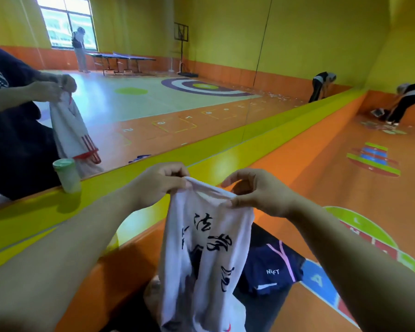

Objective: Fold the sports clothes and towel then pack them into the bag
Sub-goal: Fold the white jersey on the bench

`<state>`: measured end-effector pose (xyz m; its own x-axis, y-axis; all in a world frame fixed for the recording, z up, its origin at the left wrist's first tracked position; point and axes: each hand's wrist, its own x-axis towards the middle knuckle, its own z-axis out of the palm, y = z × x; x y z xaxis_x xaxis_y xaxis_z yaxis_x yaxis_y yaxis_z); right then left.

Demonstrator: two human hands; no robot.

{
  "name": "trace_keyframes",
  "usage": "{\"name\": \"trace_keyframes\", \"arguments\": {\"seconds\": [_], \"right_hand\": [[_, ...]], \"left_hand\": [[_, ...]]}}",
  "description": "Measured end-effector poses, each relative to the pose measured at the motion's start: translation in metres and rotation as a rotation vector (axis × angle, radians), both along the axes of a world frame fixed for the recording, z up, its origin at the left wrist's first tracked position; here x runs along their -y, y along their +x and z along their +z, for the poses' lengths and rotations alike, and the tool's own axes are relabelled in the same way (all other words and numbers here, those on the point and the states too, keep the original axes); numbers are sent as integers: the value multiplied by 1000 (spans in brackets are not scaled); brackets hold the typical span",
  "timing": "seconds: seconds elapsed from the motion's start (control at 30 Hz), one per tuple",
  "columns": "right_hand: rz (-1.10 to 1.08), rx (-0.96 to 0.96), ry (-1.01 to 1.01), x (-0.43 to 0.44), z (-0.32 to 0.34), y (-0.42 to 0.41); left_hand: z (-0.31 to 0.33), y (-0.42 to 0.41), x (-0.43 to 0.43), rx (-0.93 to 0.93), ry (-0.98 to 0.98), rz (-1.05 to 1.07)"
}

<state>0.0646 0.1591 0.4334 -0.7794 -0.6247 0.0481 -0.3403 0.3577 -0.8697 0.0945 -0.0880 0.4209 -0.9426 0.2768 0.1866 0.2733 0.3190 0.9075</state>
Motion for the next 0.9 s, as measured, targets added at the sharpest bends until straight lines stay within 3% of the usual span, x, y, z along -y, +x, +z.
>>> {"name": "trace_keyframes", "arguments": {"seconds": [0.2, 0.3, 0.37, 0.4, 0.5, 0.7, 0.8, 0.9], "right_hand": [[-24, -438, 746, -20, -13, 0], [-138, -454, 859, -29, -13, -1], [-203, -565, 913, -30, -8, -2], [-247, -631, 933, -30, -7, -3], [-407, -757, 797, -37, -5, -10], [-654, -566, 247, -49, 9, -19], [-671, -503, 147, -55, 12, -18], [-659, -490, 213, -60, 16, -19]], "left_hand": [[15, -1, 13, -154, -164, 1], [20, 3, 20, -148, -532, -56], [18, 1, 19, -142, -819, -73], [17, 0, 18, -124, -870, -77], [17, -2, 14, -22, -868, -69], [23, 2, 5, 125, -1024, -3], [27, 2, 7, 124, -921, 90], [34, 3, 13, 23, -740, 223]]}}
